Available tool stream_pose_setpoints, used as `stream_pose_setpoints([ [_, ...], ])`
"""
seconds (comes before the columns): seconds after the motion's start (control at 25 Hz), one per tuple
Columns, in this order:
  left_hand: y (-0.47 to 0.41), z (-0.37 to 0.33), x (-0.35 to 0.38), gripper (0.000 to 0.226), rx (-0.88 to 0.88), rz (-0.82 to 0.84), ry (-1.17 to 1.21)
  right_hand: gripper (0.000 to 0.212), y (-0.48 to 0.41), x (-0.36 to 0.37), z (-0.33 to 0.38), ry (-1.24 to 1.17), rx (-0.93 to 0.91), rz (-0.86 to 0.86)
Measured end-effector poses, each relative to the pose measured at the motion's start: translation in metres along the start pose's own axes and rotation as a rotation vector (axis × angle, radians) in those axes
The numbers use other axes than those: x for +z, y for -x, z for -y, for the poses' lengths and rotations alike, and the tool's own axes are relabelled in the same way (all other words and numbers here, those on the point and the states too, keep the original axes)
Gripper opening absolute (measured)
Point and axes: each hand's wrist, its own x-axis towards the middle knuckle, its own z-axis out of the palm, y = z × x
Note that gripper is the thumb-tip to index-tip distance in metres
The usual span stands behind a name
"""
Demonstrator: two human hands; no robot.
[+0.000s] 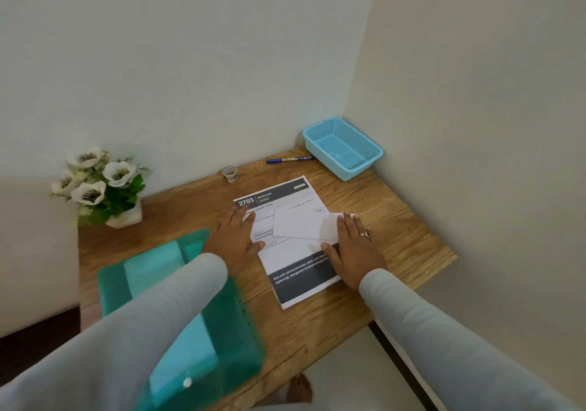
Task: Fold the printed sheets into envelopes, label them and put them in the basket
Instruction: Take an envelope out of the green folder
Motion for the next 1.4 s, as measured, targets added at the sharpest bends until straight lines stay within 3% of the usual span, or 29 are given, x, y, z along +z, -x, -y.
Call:
stream_pose_setpoints([
  [0.32,0.126,0.087,0.003,0.051,0.055,-0.078,0.125,0.071,0.092,0.015,0.120,-0.139,-0.151,-0.004],
  [0.48,0.172,0.113,0.019,0.040,0.107,0.010,0.159,0.054,0.132,0.027,0.163,-0.149,-0.302,0.066],
  [0.68,0.199,0.118,0.039,0.058,0.174,0.062,0.018,0.046,0.156,0.043,0.186,-0.100,-0.421,0.124],
  [0.88,0.204,0.125,0.042,0.062,0.172,0.089,0.042,0.040,0.163,0.044,0.190,-0.116,-0.509,0.136],
  [1.0,0.205,0.125,0.045,0.064,0.172,0.100,0.026,0.033,0.165,0.039,0.198,-0.201,-0.495,0.157],
  [1.16,0.206,0.127,0.046,0.067,0.187,0.121,-0.014,0.040,0.169,0.039,0.207,-0.187,-0.460,0.179],
  [1.4,0.211,0.126,0.055,0.085,0.208,0.136,-0.131,0.018,0.179,0.043,0.205,-0.296,-0.435,0.132],
])
